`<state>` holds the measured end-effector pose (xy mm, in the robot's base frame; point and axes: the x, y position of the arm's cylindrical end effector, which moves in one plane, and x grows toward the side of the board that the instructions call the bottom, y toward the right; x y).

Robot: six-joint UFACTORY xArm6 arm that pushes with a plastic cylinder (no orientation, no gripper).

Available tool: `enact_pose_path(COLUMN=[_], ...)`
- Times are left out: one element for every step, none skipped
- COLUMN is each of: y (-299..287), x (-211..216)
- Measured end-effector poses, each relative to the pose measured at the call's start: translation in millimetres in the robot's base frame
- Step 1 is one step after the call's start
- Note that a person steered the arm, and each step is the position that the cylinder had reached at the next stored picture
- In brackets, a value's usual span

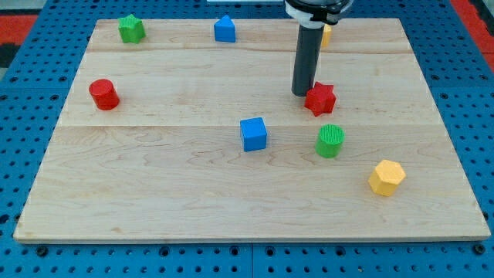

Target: Move the green circle to the yellow hexagon

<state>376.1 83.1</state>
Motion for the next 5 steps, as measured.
enact_pose_path(y=[-0.5, 2.6, 13.6, 3.6, -17.3], x=[4.1, 9.4, 20.0, 18.0, 46.2])
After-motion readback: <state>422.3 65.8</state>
